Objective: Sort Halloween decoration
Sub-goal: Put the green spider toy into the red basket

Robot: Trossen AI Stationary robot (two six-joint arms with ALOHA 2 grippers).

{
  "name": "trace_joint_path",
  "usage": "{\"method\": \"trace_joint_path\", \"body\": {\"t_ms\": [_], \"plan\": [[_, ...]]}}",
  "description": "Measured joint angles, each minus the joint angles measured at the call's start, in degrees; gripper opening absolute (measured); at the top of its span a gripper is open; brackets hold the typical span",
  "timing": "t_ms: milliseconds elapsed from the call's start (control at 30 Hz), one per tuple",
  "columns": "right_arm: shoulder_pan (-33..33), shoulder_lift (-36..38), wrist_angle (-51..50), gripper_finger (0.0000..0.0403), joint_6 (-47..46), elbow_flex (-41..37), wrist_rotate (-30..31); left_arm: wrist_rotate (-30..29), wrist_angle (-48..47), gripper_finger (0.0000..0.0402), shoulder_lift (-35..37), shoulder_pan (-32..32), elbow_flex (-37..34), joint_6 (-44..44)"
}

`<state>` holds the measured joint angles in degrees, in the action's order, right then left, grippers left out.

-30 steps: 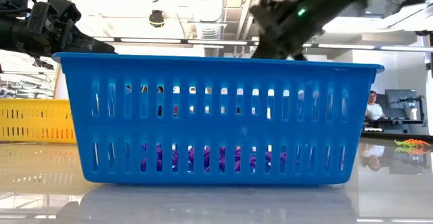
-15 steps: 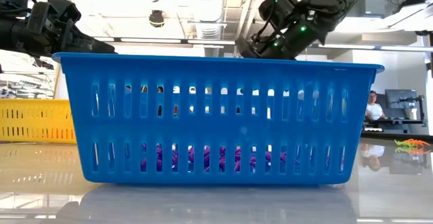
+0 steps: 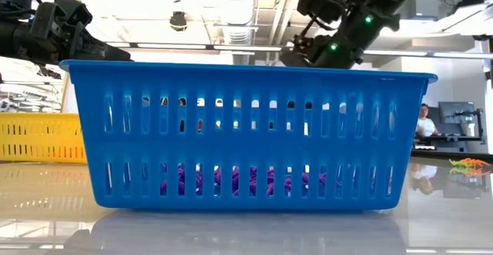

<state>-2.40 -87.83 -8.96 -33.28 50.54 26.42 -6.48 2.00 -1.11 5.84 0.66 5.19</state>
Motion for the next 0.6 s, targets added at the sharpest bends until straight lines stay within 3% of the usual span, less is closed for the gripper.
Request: {"method": "trace_joint_path", "body": {"t_ms": [133,367,600], "plan": [[1.2,-0.8,5.1,0.0171,-4.7,-3.9,4.1,0.0,0.0,0.0116,0.0,0.0,0.0,0.0],[1.4,-1.5,25.2,0.0216,-5.2,-14.9,8.2,0.0,0.0,0.0116,0.0,0.0,0.0,0.0],[0.9,-4.3,28.4,0.0254,-5.8,-16.2,8.3,0.0,0.0,0.0116,0.0,0.0,0.0,0.0]]}}
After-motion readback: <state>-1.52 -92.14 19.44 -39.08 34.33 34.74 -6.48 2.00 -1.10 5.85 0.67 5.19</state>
